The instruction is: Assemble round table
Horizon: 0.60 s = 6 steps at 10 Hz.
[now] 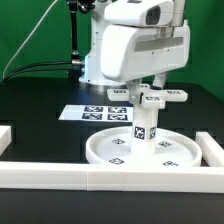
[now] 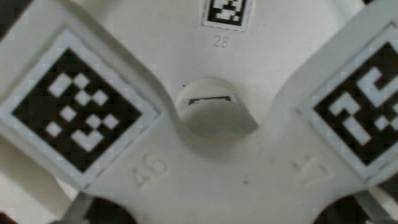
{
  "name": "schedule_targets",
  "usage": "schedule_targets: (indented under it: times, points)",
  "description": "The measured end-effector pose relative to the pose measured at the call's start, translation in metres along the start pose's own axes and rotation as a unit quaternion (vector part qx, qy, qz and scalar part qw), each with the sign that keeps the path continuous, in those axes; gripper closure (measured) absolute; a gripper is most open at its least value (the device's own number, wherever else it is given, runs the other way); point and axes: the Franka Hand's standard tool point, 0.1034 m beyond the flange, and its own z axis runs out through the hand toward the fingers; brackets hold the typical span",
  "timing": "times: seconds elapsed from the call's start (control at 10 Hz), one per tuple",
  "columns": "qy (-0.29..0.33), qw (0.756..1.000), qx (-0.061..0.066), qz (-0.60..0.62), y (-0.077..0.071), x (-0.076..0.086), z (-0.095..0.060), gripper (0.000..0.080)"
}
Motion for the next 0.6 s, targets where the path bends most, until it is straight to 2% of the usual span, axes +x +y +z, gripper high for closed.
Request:
schedule_targets:
  times: [0.2, 0.6]
  points:
    - [0.004, 0.989, 0.017, 0.144, -0.0039, 0.0005, 0.0006, 0.0350]
    - [0.003, 0.969, 0.018, 0.246, -0.0047, 0.0012, 0.0008, 0.0350]
